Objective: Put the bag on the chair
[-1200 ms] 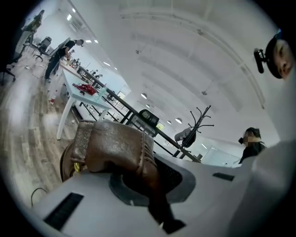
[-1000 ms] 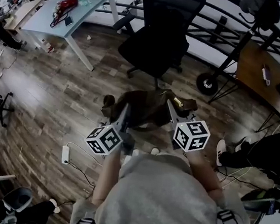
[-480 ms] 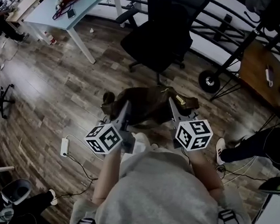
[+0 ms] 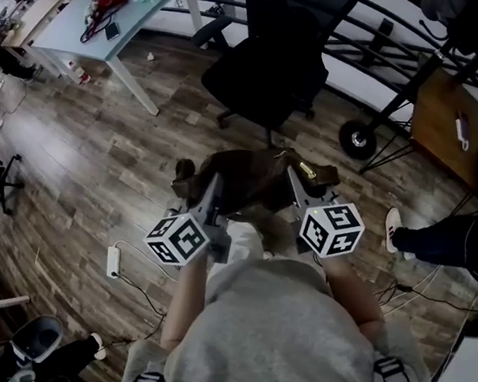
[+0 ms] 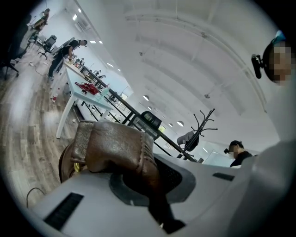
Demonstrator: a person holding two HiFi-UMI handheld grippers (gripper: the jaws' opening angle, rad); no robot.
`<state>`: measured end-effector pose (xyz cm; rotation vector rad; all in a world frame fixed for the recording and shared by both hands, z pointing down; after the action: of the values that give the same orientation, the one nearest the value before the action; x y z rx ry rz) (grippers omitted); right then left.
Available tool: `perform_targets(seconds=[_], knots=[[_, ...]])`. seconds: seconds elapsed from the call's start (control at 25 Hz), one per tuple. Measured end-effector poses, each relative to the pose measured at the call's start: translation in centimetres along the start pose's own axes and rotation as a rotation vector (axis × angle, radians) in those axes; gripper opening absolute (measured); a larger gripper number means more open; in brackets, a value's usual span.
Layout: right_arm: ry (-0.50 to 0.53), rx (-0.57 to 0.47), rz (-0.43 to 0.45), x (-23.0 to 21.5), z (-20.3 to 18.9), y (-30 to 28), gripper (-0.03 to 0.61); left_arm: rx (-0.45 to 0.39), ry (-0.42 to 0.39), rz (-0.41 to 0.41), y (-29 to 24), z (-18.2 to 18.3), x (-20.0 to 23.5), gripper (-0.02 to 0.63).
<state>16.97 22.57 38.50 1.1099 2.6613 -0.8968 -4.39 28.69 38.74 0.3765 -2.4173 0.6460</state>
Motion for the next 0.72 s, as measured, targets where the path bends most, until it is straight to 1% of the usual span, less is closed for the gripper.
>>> perform_targets(seconds=[0.36,0.72], knots=[[-0.02,-0.007,-0.045,-1.0,3.5,-6.5,0.023,0.029,-0.001,-0.022,-4.6,5.4,4.5,0.014],[-0.052,-0.027,-0.086,-1.0,8.2,-13.7,0.023,0.061,-0.038,-0.051,-8.5,12.7,9.4,0.014]])
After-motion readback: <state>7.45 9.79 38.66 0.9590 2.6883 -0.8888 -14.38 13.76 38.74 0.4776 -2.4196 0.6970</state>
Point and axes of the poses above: the fingertips, and each gripper's own axes: y backward along the fingers, x to its left, z out of its top, the point moved 6 cm from there along y, backward along the fingers, and after that the axes turned 14 degrees about x, right-handed, at the moved point
